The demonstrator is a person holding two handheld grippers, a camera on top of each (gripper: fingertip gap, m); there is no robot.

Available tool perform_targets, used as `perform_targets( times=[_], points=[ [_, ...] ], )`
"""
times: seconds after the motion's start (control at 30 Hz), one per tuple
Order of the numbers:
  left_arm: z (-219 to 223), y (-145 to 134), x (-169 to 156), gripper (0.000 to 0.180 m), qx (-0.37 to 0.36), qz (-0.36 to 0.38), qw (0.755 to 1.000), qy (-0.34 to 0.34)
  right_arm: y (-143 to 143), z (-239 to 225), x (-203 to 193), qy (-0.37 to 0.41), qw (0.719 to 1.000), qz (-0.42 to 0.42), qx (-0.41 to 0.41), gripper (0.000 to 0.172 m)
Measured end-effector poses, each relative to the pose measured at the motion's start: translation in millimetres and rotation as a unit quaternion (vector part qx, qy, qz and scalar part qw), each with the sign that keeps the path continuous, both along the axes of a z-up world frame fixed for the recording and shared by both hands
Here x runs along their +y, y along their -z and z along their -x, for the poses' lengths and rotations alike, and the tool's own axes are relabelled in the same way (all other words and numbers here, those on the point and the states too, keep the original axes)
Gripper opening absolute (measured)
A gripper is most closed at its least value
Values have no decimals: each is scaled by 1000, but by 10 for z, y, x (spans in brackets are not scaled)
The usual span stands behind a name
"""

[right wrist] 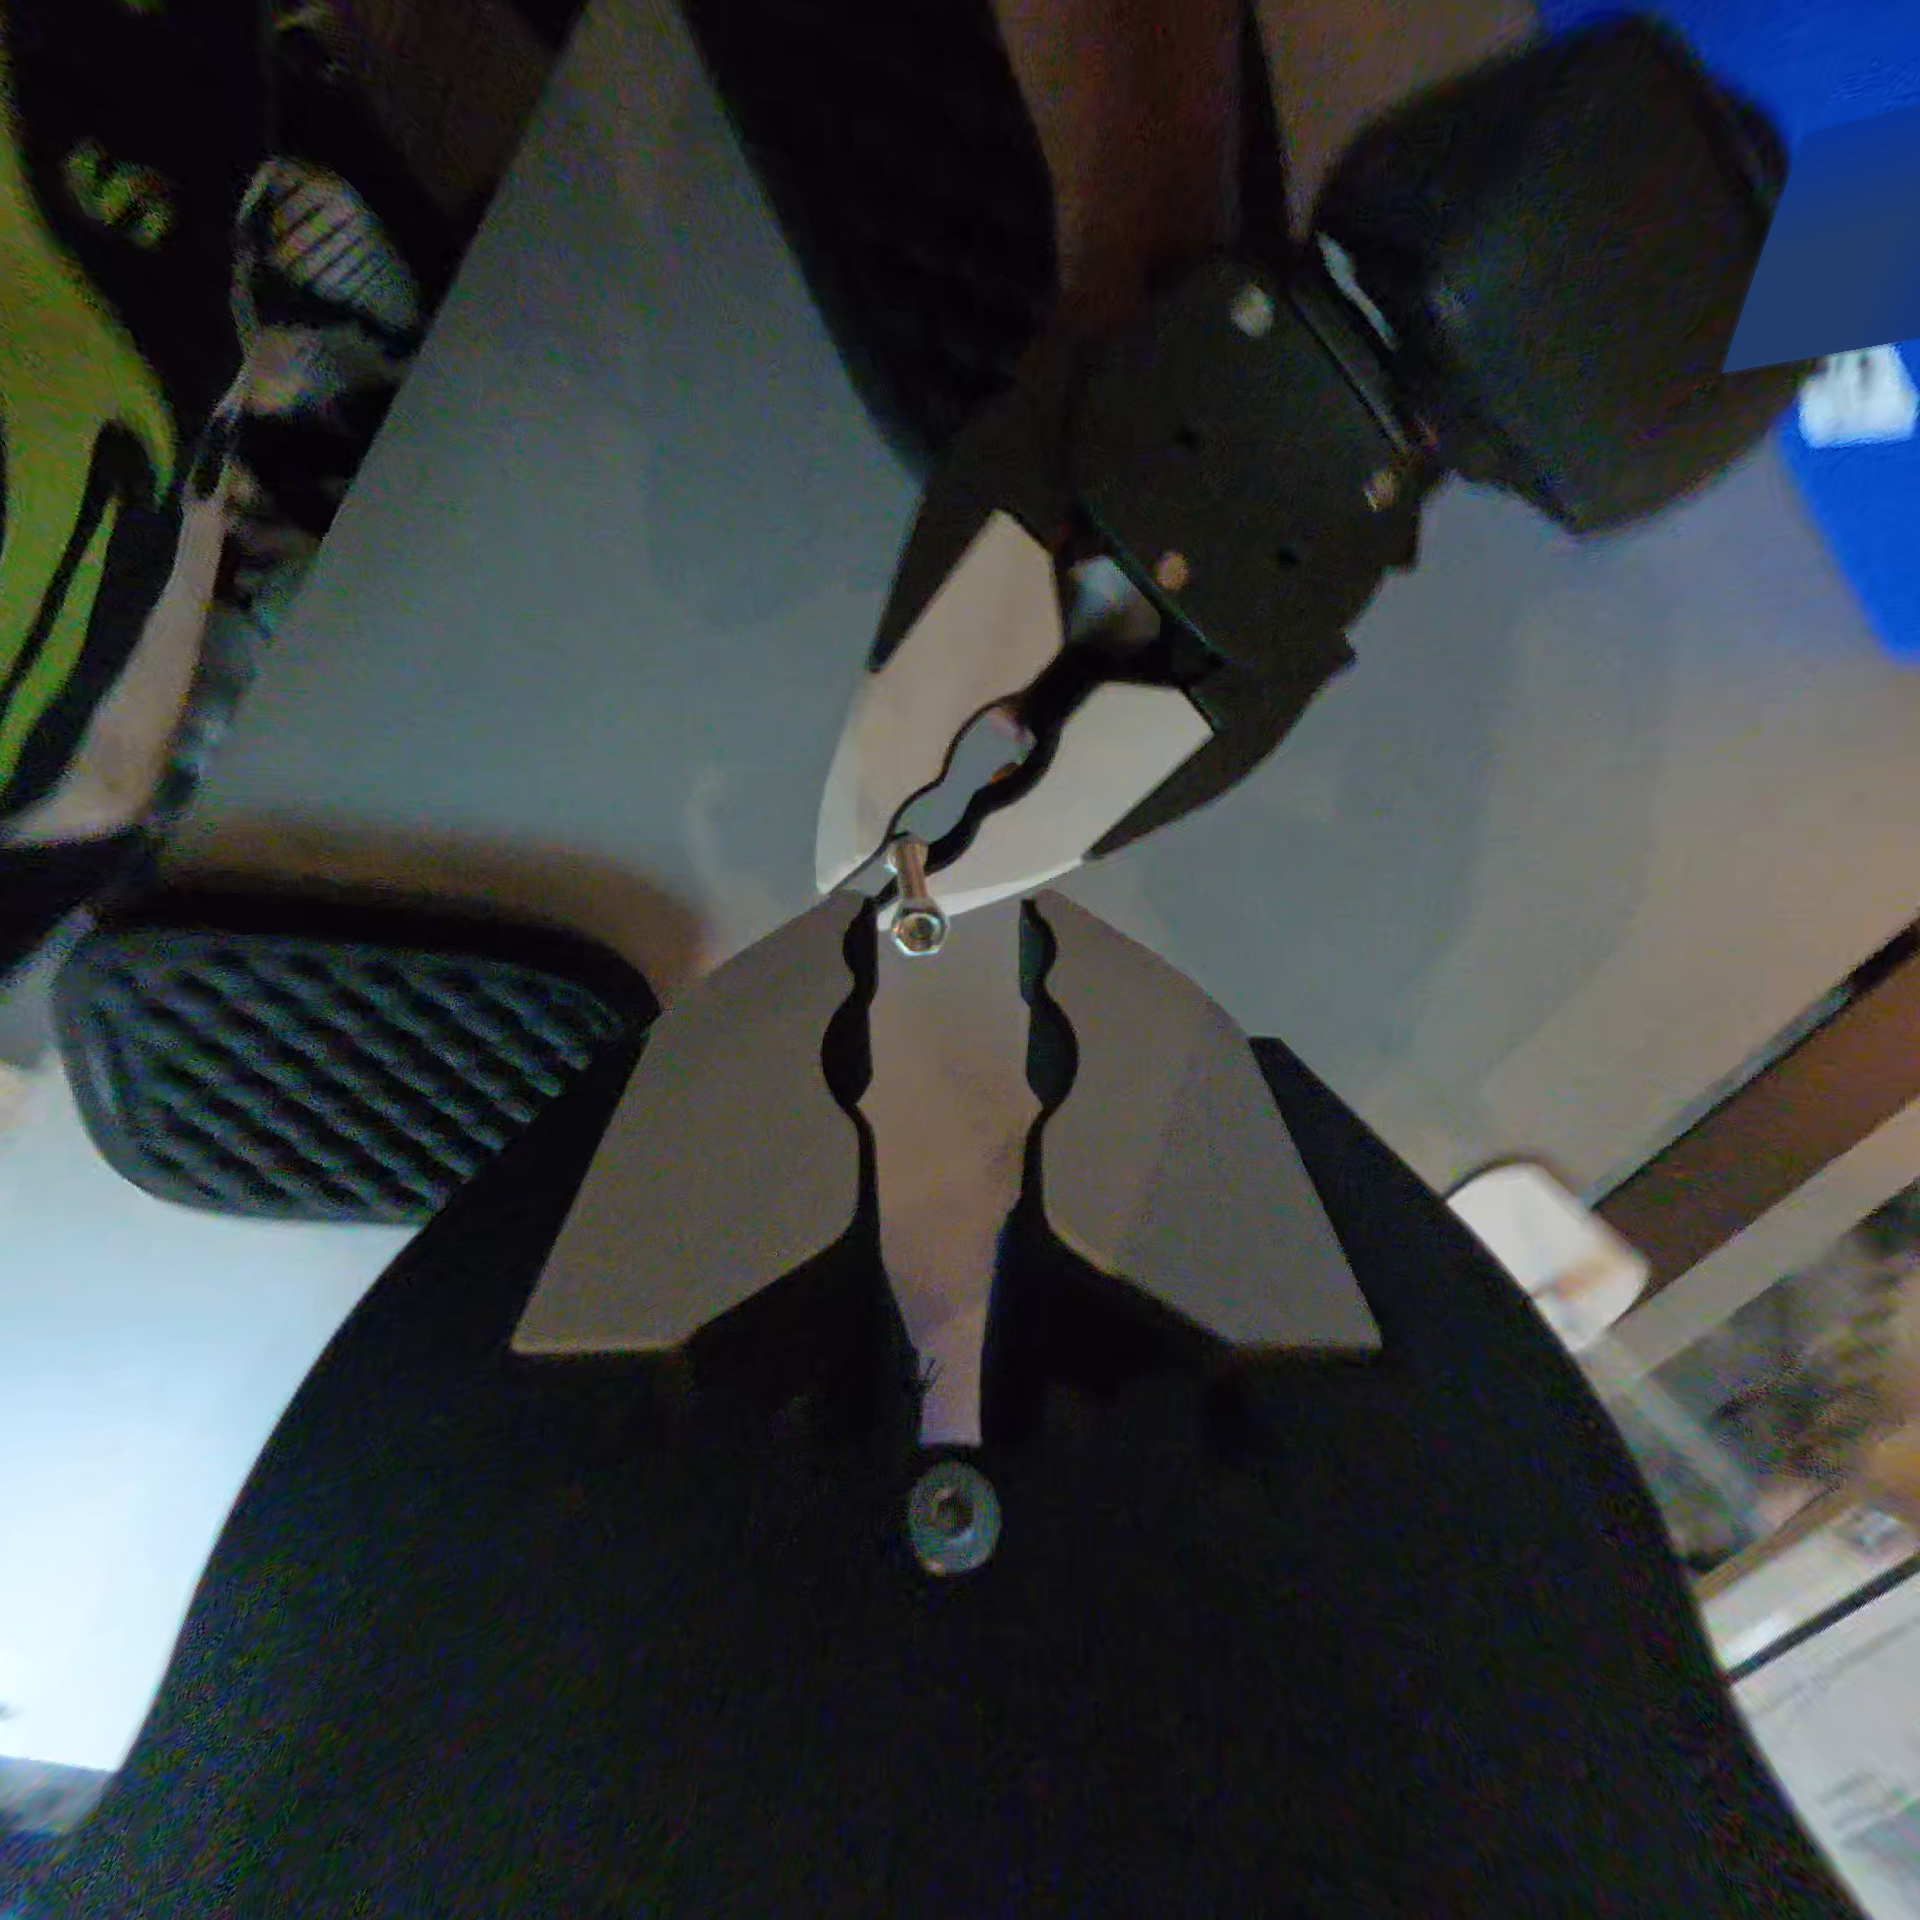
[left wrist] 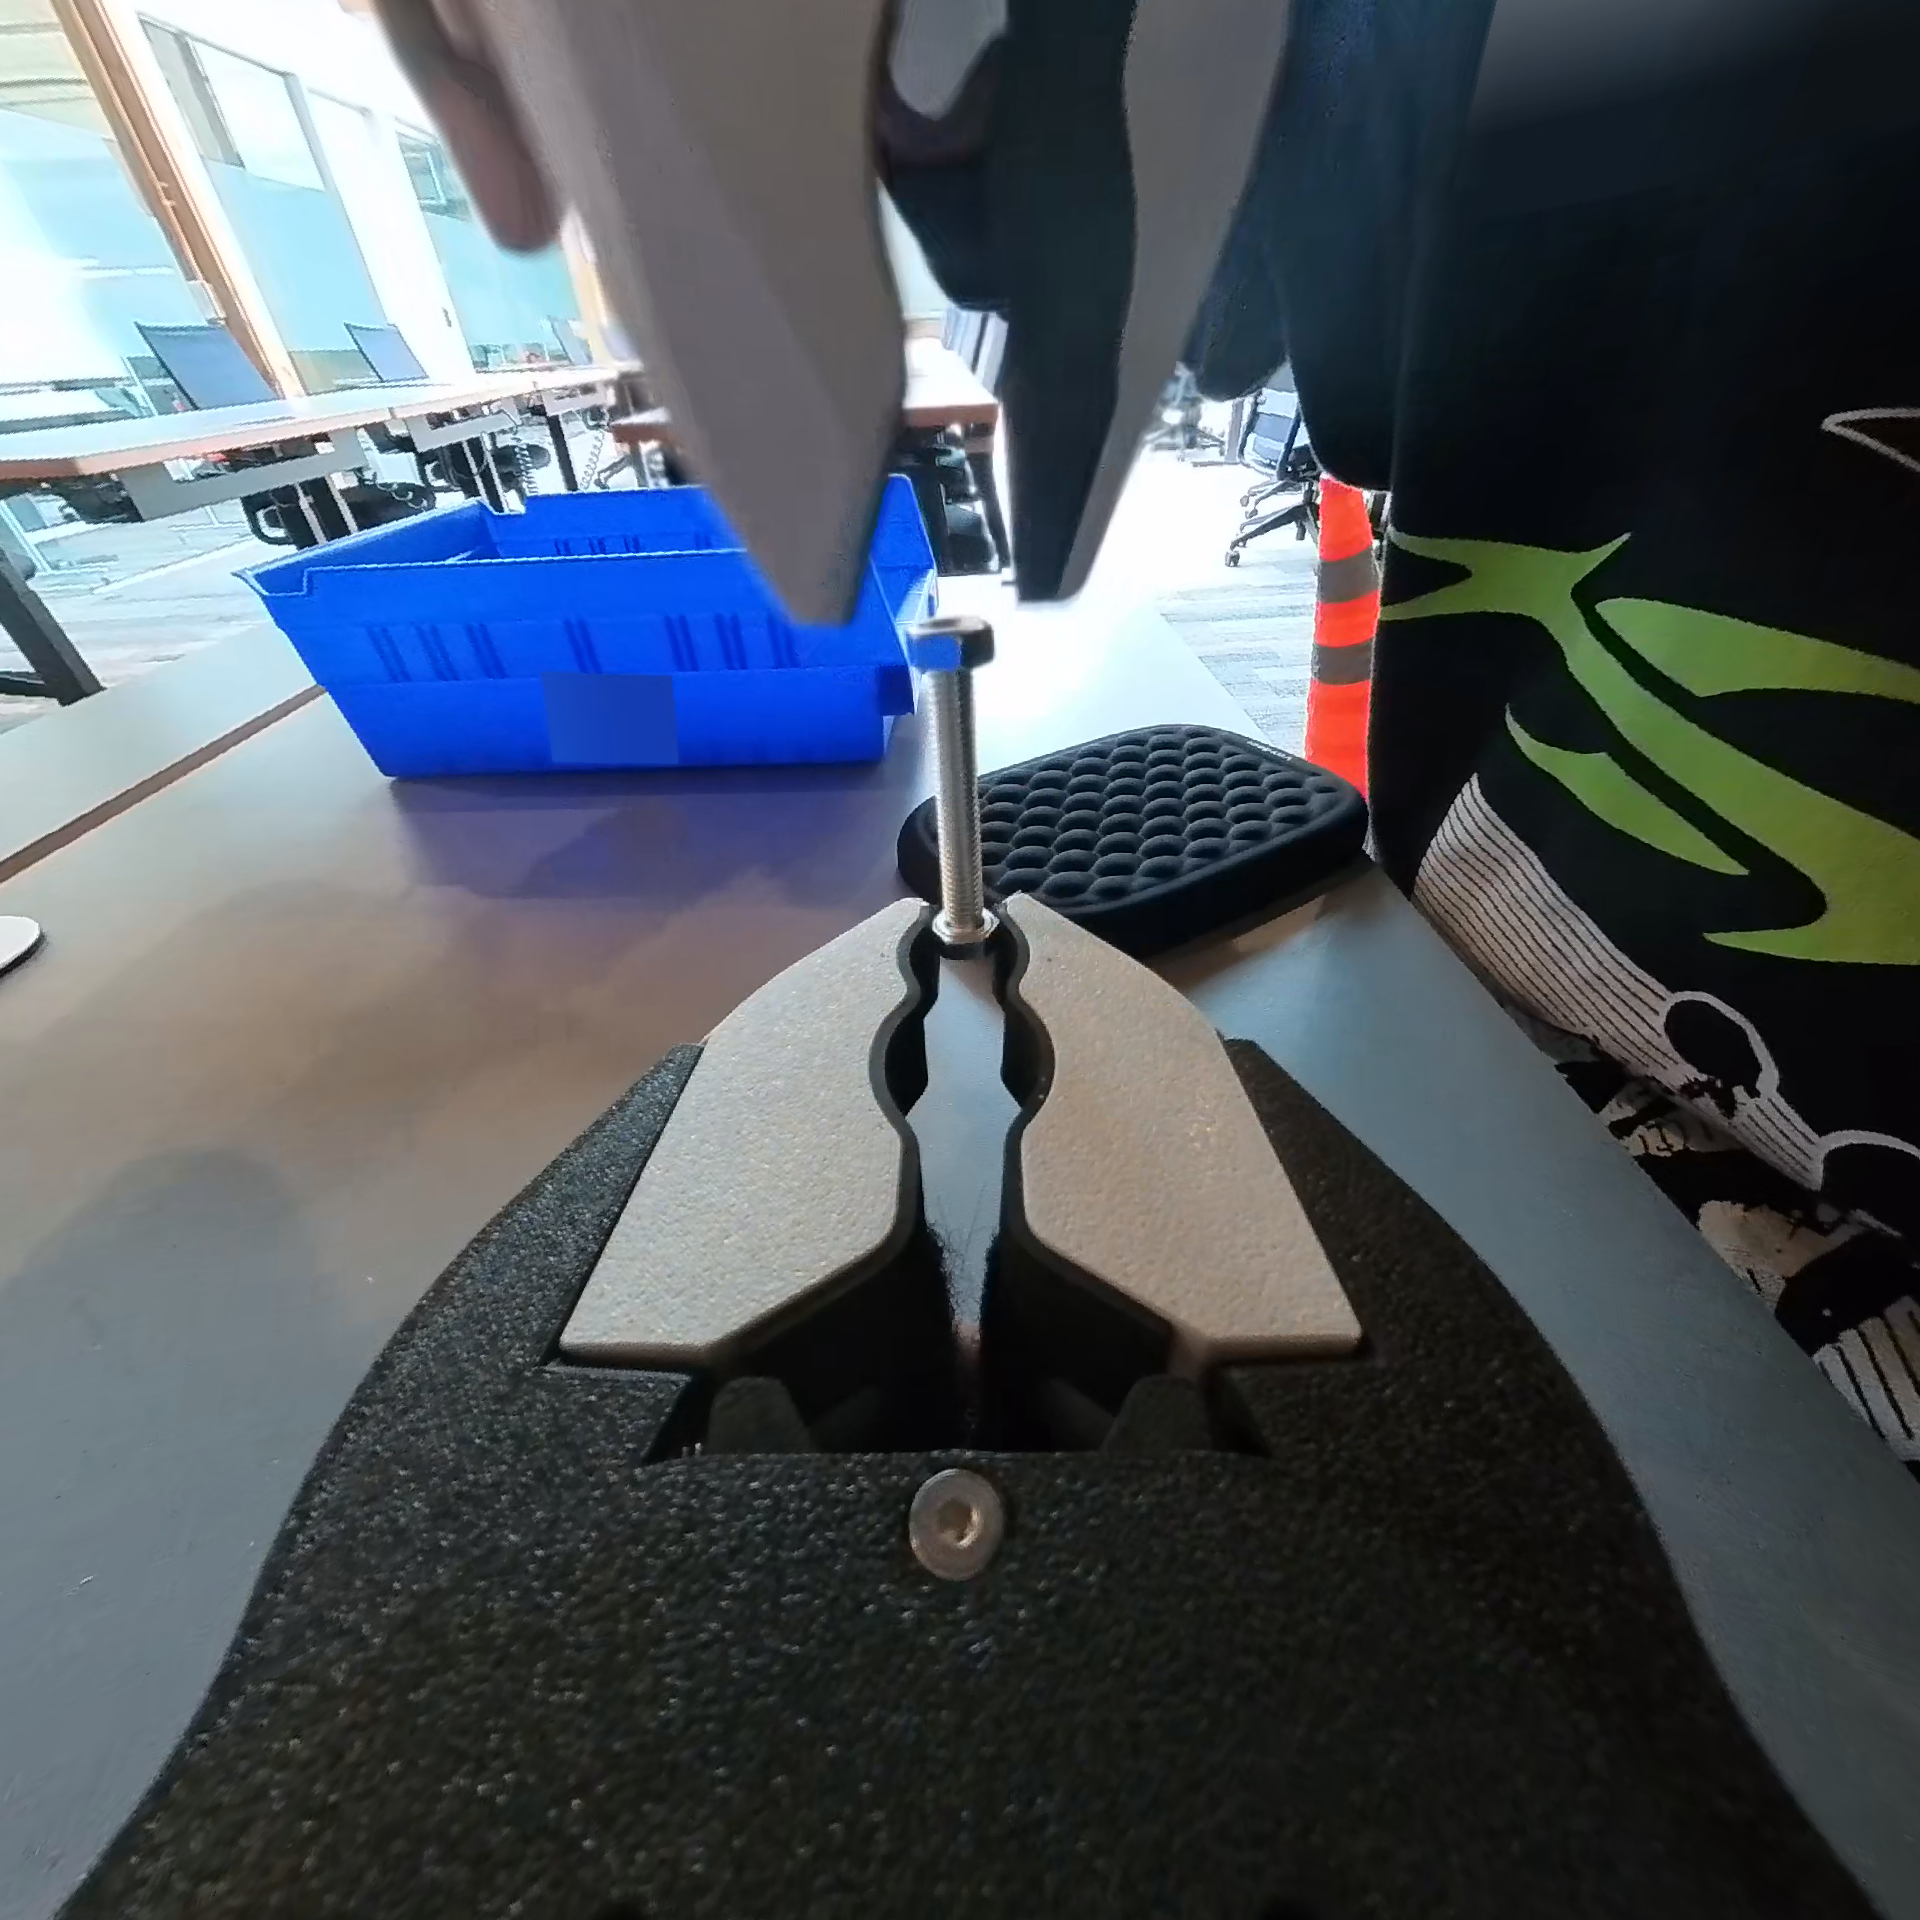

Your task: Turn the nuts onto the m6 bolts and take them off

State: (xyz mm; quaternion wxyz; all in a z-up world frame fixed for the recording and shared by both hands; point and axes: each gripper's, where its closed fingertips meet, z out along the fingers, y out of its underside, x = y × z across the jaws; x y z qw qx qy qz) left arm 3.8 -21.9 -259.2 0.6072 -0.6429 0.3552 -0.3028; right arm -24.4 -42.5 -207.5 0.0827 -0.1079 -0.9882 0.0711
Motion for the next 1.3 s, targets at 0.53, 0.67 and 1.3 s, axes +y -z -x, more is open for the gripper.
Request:
perform_targets(
  times=[0.53,0.67,1.3],
  points=[
    [1,-4,-1,9,-2,0,1000,2,68,-70,33,-229,973,-4,-8,11],
    [1,1,3,9,0,0,1000,0,70,-54,27,-188,982,-2,-12,10],
    [-1,-3,3,9,-1,0,1000,1,2,-82,5,-216,976,-19,6,22]
  ],
)
